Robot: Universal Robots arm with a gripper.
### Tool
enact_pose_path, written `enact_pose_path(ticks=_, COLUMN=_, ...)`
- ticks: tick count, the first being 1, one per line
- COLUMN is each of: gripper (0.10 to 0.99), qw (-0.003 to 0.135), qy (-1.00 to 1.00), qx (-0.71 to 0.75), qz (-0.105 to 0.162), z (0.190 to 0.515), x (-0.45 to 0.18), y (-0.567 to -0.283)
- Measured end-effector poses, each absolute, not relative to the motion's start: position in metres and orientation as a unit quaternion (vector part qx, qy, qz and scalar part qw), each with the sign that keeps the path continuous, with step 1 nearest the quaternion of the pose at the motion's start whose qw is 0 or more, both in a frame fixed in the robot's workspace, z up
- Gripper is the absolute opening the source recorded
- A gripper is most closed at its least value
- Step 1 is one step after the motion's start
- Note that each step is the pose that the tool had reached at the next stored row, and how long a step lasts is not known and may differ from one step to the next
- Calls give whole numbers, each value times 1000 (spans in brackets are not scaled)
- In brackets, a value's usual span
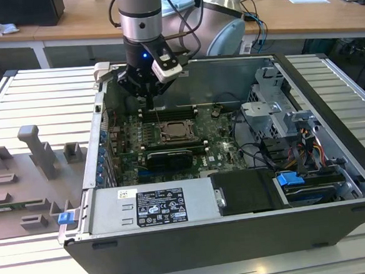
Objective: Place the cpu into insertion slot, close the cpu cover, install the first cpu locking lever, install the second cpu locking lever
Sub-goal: 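Install the first cpu locking lever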
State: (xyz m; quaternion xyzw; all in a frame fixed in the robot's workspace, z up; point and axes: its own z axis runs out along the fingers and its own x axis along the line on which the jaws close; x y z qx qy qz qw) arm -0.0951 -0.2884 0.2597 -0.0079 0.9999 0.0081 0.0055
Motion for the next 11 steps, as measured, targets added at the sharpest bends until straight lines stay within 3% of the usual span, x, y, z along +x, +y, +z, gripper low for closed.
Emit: enact_pose_path(ticks=11, gripper=106, qw=6, qy=1000, qx=-8, qz=8, z=260, x=-93, y=-288)
